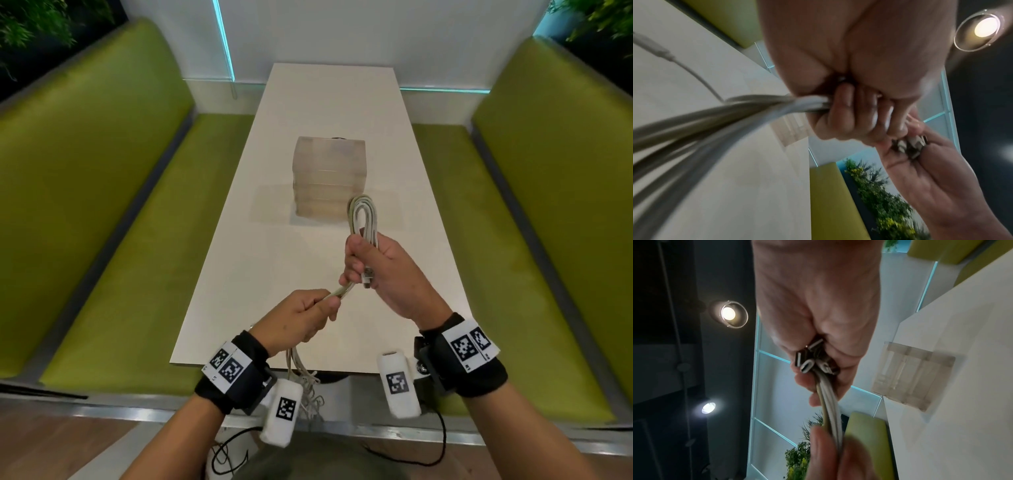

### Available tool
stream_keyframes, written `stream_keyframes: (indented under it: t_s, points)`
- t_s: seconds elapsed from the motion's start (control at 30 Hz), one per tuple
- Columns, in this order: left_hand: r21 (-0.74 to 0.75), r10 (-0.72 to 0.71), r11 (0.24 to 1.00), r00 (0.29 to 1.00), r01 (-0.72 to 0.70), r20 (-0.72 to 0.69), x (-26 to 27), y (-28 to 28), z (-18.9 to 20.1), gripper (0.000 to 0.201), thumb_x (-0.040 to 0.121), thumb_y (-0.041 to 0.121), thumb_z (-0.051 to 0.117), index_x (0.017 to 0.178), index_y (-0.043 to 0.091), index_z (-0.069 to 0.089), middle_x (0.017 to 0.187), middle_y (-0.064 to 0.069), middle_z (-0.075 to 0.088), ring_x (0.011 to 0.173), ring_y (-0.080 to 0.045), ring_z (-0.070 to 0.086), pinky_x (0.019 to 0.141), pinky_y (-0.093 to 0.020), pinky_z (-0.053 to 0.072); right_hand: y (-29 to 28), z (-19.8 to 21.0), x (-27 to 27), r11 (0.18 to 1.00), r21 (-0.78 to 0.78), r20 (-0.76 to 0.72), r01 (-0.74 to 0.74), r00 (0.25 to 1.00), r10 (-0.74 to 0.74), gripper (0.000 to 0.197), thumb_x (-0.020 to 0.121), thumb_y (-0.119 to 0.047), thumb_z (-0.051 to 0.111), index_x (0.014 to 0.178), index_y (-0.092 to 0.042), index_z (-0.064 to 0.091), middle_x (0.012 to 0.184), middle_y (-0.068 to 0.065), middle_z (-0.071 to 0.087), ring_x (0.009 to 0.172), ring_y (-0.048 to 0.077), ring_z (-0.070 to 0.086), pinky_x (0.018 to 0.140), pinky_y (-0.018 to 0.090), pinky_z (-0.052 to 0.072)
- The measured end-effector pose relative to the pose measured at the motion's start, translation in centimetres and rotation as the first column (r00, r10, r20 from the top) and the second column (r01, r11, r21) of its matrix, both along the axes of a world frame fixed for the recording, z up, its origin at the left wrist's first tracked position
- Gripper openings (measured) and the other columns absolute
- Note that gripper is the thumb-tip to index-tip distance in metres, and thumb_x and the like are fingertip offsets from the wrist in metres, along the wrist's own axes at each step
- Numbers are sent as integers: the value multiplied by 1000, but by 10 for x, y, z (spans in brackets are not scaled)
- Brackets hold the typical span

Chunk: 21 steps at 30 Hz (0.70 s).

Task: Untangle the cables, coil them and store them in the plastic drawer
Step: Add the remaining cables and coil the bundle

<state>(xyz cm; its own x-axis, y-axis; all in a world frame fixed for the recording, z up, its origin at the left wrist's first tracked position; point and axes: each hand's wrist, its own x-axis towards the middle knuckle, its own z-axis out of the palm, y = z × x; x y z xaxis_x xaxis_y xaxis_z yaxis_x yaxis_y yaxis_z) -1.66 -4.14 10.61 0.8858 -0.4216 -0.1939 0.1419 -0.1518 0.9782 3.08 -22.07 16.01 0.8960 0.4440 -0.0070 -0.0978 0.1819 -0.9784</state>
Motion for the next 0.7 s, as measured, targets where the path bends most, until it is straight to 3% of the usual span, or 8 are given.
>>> stream_keyframes:
  t_s: [0.1,0.17,0.23,0.3,0.37,0.53,0.63,0.7]
  points:
    - [-26,1,1000,996,-3,-90,-1,9,2,38,91,45,44,71,14,52,50,8,32,45,-8,23,44,-18,22,-15,9,7,996,-87,28,-26,999,29,23,100,-19,41,83,-8,51,60,-1,44,57,16,47,71,34,54]
    - [-42,-7,999,997,4,-81,0,13,6,37,92,43,43,70,14,53,51,7,31,45,-8,23,45,-18,21,-23,15,10,945,-318,101,-79,988,117,24,100,-20,44,81,-10,55,61,-1,47,60,20,54,67,25,51]
    - [-50,-22,999,999,20,-50,2,14,11,36,93,40,42,71,14,54,52,9,31,46,-7,23,45,-18,22,-25,20,13,765,-623,133,-166,941,312,21,98,-24,49,90,-11,64,63,-4,55,66,15,60,58,16,45]
    - [-35,-54,998,998,53,-28,2,13,13,36,93,38,43,73,12,56,52,11,33,47,-6,25,47,-17,23,-24,23,13,539,-787,38,-299,849,526,18,97,-27,51,96,-16,65,69,-8,60,65,6,57,56,17,43]
    - [-51,-93,994,996,92,-16,0,11,14,36,93,39,44,76,11,58,52,14,34,48,-5,27,47,-16,24,-22,26,11,417,-815,-61,-403,775,630,14,98,-25,50,89,-27,61,74,-5,60,66,5,55,56,17,42]
    - [-166,-185,971,982,174,-50,-3,7,12,26,90,30,51,88,6,62,57,11,40,51,-7,32,48,-14,27,-20,34,10,308,-819,-153,-484,701,696,24,94,-27,57,73,-39,59,69,-4,54,64,8,51,53,16,40]
    - [-245,-226,952,963,186,-148,0,7,14,51,75,48,53,93,2,64,60,3,48,52,-13,32,49,-19,29,-16,29,9,261,-840,-175,-476,692,700,11,88,-26,64,79,-32,62,63,-8,51,57,7,45,53,12,36]
    - [-277,-308,929,929,247,-205,3,7,14,82,76,74,42,100,-1,64,66,-4,57,49,-15,34,50,-24,29,-14,26,8,197,-891,-154,-409,680,716,6,88,-28,63,83,-32,64,66,-8,53,57,8,44,56,16,36]
